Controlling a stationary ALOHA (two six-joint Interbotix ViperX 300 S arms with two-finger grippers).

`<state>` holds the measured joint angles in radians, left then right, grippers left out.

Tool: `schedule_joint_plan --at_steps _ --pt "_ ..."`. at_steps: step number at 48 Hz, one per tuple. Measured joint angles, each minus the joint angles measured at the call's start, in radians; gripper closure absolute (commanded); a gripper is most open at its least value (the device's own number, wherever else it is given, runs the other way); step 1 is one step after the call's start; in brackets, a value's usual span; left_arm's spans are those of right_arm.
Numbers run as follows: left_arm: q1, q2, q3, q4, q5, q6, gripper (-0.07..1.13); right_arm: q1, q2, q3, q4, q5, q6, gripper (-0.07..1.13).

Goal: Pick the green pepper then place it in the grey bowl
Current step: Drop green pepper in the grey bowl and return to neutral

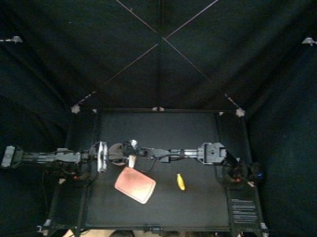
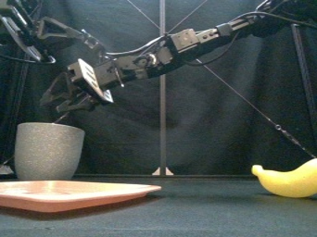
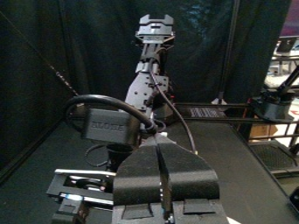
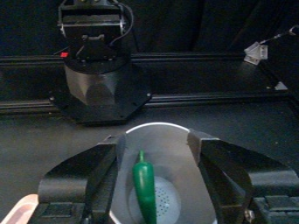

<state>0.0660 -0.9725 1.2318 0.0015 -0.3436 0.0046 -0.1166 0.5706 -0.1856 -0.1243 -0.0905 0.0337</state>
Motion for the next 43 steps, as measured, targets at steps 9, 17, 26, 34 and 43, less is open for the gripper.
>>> schedule_joint_plan --at_steps 9,17,26,34,43 --pt "0.002 0.000 0.000 -0.002 0.000 0.000 0.96 0.002 -0.103 0.137 -0.015 -0.003 -0.002 0.13" --pt "0.002 0.002 0.006 -0.002 0.000 0.000 0.96 0.002 -0.198 0.276 -0.017 -0.029 -0.003 0.13" --pt "0.002 0.000 0.006 0.000 0.000 0.000 0.96 0.002 -0.296 0.422 -0.031 -0.109 -0.006 0.13" --pt "0.002 0.000 0.006 -0.002 0.000 0.000 0.96 0.000 -0.385 0.540 -0.038 -0.163 0.000 0.13" --pt "0.003 0.000 0.005 -0.002 0.000 0.000 0.96 0.000 -0.451 0.632 -0.038 -0.187 -0.002 0.13"
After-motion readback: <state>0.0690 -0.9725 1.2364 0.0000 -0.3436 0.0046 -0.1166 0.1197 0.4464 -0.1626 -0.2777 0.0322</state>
